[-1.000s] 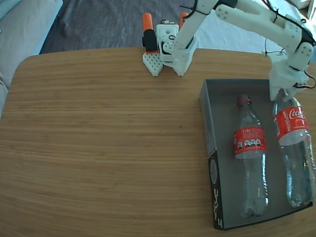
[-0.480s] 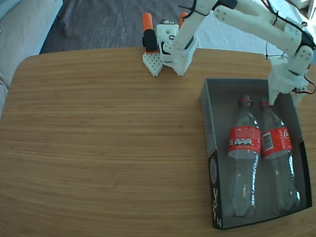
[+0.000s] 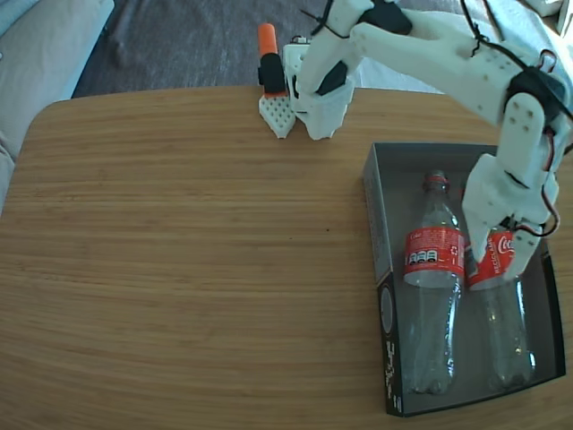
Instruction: Grasp the bottles and put them in the box.
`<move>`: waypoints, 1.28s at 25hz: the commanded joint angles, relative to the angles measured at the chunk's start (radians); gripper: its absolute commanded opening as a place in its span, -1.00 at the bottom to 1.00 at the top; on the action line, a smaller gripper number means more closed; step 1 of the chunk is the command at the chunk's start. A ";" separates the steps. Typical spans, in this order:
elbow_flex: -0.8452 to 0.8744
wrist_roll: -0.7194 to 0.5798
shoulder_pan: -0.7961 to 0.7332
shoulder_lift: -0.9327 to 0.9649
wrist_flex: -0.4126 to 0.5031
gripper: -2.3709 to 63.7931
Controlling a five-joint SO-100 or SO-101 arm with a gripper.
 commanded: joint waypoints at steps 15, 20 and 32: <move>0.318 0.304 0.364 0.517 -0.021 -0.93; 0.575 0.305 0.431 0.775 -0.098 -0.94; 1.071 0.147 0.489 1.166 -0.282 -0.94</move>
